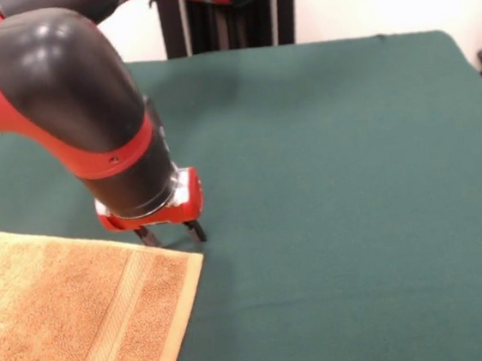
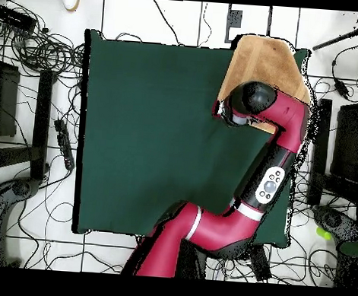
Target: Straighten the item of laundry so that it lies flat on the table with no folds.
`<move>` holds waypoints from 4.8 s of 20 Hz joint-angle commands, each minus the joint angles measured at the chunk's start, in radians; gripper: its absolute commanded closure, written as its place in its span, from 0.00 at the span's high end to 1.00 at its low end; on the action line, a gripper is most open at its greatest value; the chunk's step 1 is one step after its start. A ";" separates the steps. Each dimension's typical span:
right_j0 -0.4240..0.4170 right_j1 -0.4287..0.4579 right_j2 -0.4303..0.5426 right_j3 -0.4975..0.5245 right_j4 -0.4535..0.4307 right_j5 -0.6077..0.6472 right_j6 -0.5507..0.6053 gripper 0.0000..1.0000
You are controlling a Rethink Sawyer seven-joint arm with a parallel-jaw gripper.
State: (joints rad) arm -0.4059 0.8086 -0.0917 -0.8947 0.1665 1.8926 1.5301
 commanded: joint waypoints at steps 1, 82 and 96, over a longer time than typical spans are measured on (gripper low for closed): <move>0.148 0.034 0.080 -0.053 -0.016 0.034 0.204 1.00; 0.121 -0.453 0.116 1.083 0.027 -0.729 -0.005 1.00; 0.090 -0.499 0.106 1.275 0.003 -0.828 -0.196 1.00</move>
State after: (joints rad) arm -0.3052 0.2915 -0.0557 0.0669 0.2100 1.0896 1.5301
